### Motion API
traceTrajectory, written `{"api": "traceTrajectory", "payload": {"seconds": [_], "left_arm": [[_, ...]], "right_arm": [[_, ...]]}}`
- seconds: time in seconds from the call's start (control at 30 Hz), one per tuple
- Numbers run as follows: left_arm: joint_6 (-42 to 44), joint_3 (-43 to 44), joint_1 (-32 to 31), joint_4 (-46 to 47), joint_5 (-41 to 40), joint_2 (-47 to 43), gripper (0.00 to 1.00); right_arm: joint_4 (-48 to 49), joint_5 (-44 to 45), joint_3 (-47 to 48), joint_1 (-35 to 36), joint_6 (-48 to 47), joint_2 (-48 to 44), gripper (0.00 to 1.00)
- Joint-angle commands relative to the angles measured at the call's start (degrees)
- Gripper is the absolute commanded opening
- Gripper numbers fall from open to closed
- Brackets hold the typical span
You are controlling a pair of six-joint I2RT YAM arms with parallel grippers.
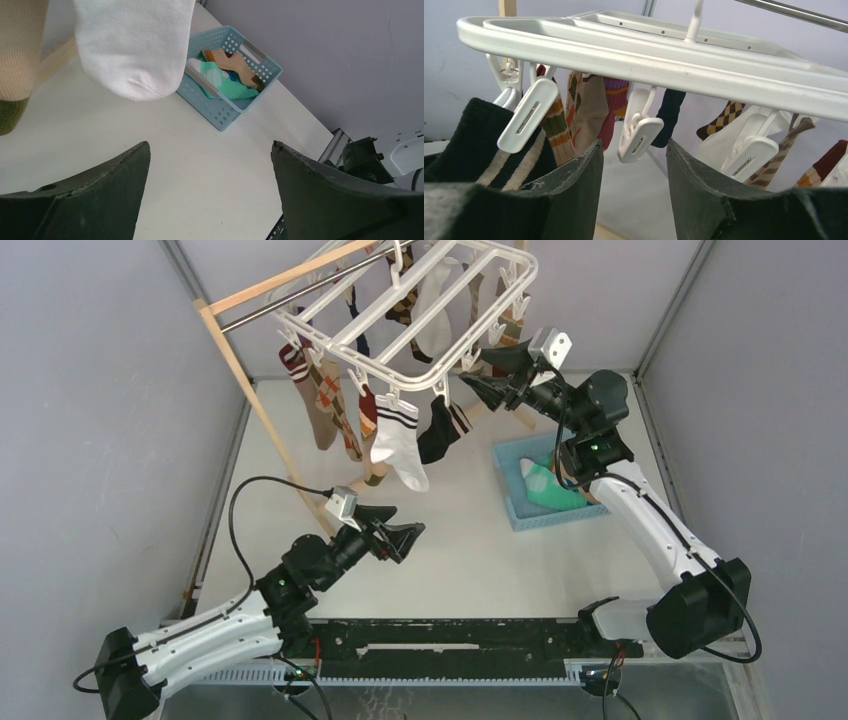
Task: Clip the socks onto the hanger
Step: Rotate the hanger at the clothesline.
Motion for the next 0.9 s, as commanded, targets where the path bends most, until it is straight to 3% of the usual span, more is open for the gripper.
{"api": "traceTrajectory", "payload": {"seconds": [0.0, 0.27, 0.87], "left_arm": [[1.8, -0.7, -0.3, 0.7, -1.5, -1.1, 0.93], [1.9, -1.0, -0.3, 0.1, -2.0, -2.0, 0.93], [1.9, -1.5, -0.3, 0.0, -2.8, -3.3, 0.93]], "right_arm": [[2.3, -1.6, 3.9, -0.2, 0.1, 1.1, 0.55], [2.3, -1.8, 5.6, 0.0, 0.7, 2.8, 0.48], [-0.2, -1.1, 5.6, 0.3, -0.5, 4.5, 0.46]]}}
